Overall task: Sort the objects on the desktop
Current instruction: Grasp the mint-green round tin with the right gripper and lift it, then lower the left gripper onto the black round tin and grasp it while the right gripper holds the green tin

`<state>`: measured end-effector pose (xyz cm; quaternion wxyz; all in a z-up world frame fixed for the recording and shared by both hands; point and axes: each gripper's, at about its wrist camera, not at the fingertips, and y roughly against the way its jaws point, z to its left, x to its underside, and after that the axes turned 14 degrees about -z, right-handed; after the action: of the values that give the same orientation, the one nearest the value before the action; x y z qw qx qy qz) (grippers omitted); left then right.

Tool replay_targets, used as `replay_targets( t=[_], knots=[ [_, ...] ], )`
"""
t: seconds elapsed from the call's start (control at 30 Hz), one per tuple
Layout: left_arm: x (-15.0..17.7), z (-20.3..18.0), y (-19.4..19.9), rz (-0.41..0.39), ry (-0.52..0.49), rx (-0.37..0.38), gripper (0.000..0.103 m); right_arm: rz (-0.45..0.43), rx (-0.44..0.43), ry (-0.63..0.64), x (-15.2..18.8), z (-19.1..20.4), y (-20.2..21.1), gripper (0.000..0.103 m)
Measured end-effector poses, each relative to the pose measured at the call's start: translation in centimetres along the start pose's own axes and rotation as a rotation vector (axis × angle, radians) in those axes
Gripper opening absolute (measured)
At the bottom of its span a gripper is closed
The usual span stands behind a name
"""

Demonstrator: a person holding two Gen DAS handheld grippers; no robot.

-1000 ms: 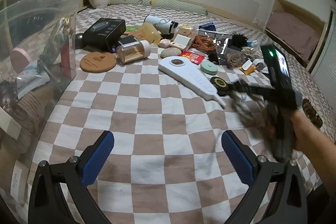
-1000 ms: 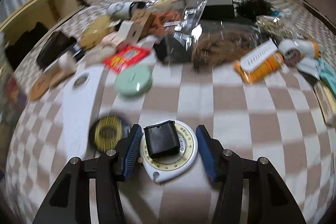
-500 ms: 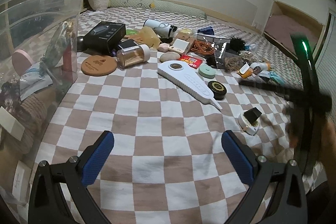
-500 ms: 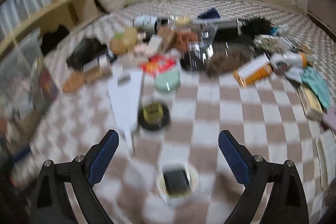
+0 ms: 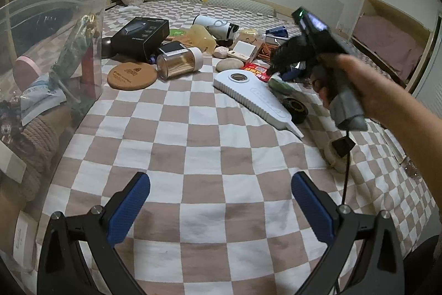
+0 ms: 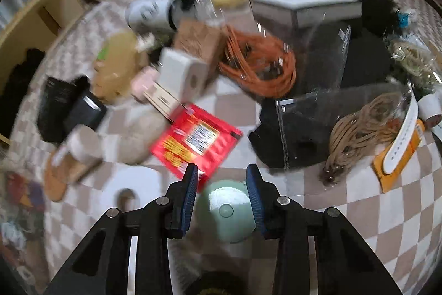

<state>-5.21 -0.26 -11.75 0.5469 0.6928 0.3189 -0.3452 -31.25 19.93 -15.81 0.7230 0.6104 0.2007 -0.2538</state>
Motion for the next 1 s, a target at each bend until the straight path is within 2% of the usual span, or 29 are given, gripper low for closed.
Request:
replay_targets(
  t=[0.2, 0.4, 0.63, 0.73, 0.8, 0.87, 1.0],
  knots=[
    [-0.1, -0.1, 0.2, -0.007, 0.005, 0.008, 0.102, 0.032, -0.024, 0.103, 4.2, 0.6, 2.7, 0.037],
    [-0.2, -0.8, 1.0, -0.023, -0.016, 0.011, 0.102, 0.066, -0.098, 0.098, 10.9, 0.6, 7.5, 0.037],
    [0.2, -0.7, 1.8, -0.023, -0.038, 0.005, 0.102, 0.056, -0.122, 0.124, 17.0, 1.5, 12.2, 0.037],
    [0.4, -0.5, 2.1, -0.014, -0.033, 0.022, 0.102, 0.008, -0.129, 0.188, 18.6, 2.4, 14.3, 0.037],
    [0.8, -0.8, 2.5, -0.015, -0.041, 0.043, 0.102, -0.038, -0.168, 0.173, 18.6, 2.1, 16.2, 0.037],
    [1.3, -1.5, 2.7, -0.011, -0.054, 0.078, 0.102, -0.107, -0.210, 0.116, 18.1, 1.0, 18.7, 0.037],
    [2.4, -3.6, 3.0, -0.001, -0.088, 0.166, 0.102, -0.228, -0.197, -0.024, 16.5, -3.0, 22.4, 0.037]
  ],
)
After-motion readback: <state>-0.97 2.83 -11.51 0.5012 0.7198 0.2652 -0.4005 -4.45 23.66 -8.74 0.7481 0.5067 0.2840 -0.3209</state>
